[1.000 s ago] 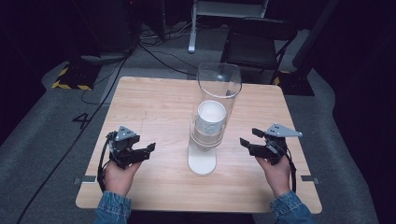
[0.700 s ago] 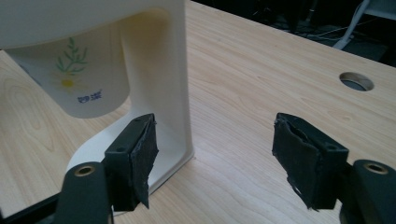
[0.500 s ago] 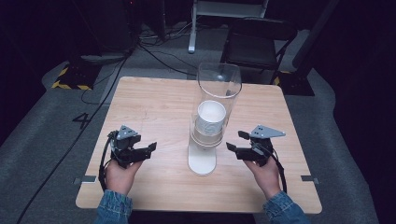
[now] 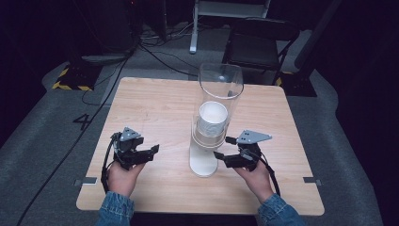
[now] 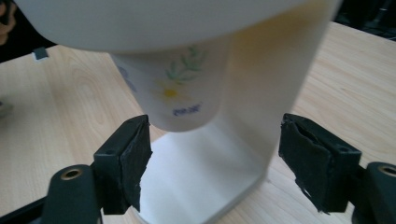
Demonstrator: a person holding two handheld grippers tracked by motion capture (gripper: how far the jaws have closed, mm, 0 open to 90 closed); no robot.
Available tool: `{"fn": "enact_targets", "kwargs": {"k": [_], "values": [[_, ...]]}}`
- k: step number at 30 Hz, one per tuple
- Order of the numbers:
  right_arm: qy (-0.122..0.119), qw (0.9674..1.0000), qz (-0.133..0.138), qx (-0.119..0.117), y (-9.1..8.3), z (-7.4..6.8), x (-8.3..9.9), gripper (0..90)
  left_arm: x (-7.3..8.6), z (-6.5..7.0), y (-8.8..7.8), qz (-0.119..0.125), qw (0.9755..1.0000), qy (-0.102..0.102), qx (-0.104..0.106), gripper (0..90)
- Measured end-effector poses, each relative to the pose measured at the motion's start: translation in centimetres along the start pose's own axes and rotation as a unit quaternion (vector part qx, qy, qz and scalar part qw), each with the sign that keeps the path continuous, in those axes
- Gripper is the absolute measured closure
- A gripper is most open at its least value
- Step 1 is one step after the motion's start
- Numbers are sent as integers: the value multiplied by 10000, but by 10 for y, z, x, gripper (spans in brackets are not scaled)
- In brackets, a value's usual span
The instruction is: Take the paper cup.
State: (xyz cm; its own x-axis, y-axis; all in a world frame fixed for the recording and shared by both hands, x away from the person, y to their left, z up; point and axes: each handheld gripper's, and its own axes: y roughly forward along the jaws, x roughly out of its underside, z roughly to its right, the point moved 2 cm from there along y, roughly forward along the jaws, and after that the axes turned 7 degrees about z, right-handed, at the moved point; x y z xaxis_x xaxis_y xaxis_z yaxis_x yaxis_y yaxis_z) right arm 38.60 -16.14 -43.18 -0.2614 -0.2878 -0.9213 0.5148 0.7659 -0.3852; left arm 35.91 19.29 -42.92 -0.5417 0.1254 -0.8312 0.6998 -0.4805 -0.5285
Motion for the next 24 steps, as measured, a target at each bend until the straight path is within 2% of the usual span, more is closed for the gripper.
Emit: {"fn": "enact_targets", "kwargs": {"k": [8, 14, 19, 21, 24], "values": [[-77, 9996, 232, -103, 16, -9, -3, 251, 2, 1, 2, -3, 10000, 58, -40, 320], [4, 9994, 273, -205, 24, -10, -2, 243, 3, 1, 4, -15, 9999, 121, -37, 329], [-19, 9985, 471, -272, 32, -12, -1, 241, 4, 2, 4, -16, 9999, 163, -44, 328], [-22, 9984, 499, -270, 34, -13, 0, 240, 4, 2, 5, -4, 9999, 153, -49, 329], [-137, 9980, 599, -132, 39, -16, 1, 240, 5, 1, 5, -18, 9999, 155, -56, 328]]}}
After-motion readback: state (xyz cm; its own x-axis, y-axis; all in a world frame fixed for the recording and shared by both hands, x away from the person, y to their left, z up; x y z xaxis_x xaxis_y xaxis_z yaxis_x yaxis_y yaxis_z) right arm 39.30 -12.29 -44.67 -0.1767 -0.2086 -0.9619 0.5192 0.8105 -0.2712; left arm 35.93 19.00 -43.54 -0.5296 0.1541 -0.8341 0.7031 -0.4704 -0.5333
